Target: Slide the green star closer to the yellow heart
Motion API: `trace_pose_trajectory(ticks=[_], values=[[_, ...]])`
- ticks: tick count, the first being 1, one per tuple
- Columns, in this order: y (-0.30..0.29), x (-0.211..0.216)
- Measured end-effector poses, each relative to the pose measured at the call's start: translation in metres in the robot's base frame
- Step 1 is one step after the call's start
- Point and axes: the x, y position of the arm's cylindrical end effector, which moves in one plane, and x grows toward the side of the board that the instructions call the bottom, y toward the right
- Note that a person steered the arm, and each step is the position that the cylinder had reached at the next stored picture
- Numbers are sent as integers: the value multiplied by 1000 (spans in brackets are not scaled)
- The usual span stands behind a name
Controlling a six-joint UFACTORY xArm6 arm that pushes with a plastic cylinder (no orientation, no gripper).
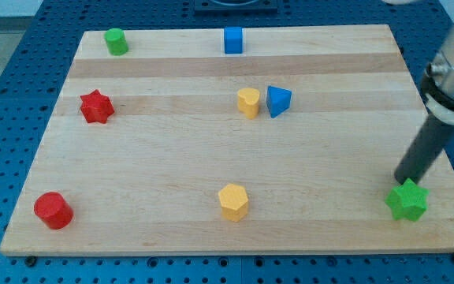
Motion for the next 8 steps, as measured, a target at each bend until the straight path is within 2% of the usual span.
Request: trace_pose_trajectory(ticks=[2, 3, 8], values=[[2, 66], [-1, 76], [-136, 64]])
